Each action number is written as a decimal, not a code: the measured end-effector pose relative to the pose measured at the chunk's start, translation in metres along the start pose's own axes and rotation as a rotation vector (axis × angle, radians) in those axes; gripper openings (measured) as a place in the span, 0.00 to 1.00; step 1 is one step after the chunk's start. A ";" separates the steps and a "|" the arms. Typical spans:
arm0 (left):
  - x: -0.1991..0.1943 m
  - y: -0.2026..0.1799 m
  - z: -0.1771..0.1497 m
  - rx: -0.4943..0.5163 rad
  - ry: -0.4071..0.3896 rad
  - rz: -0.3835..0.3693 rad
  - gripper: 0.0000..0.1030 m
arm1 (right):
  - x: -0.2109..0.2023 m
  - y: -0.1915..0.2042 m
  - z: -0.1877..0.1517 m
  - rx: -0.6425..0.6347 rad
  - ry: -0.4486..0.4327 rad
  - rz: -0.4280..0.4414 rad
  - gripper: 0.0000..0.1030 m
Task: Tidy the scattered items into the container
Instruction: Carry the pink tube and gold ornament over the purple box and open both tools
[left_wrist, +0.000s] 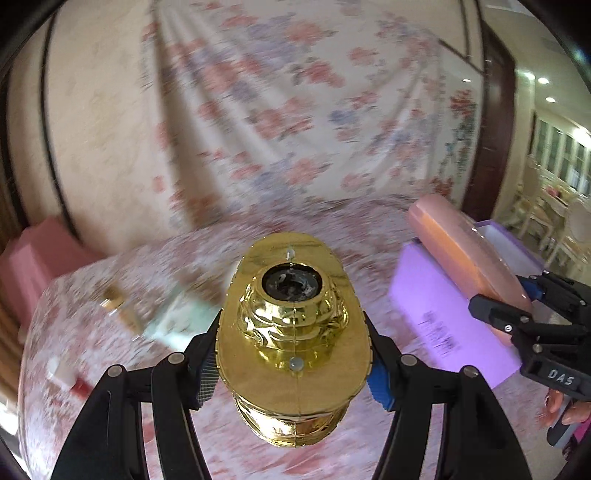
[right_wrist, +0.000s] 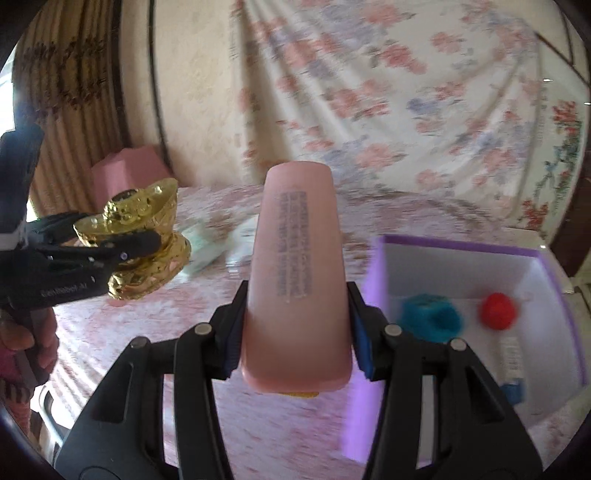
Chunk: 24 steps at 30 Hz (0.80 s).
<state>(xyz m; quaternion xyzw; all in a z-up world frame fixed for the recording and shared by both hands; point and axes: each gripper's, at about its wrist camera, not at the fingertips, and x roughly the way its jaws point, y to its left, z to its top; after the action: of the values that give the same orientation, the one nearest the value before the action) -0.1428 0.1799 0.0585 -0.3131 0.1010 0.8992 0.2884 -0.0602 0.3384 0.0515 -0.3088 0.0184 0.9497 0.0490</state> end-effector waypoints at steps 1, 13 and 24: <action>0.001 -0.009 0.005 0.009 -0.001 -0.016 0.63 | -0.004 -0.011 -0.001 0.006 -0.002 -0.023 0.50; 0.047 -0.183 0.051 0.140 0.041 -0.288 0.63 | -0.025 -0.165 -0.048 0.121 0.136 -0.257 0.50; 0.122 -0.296 0.044 0.231 0.218 -0.384 0.63 | 0.002 -0.249 -0.064 0.122 0.312 -0.234 0.50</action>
<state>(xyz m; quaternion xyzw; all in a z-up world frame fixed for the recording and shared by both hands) -0.0707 0.4921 0.0166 -0.3867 0.1726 0.7713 0.4752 0.0013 0.5822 -0.0023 -0.4488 0.0473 0.8752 0.1743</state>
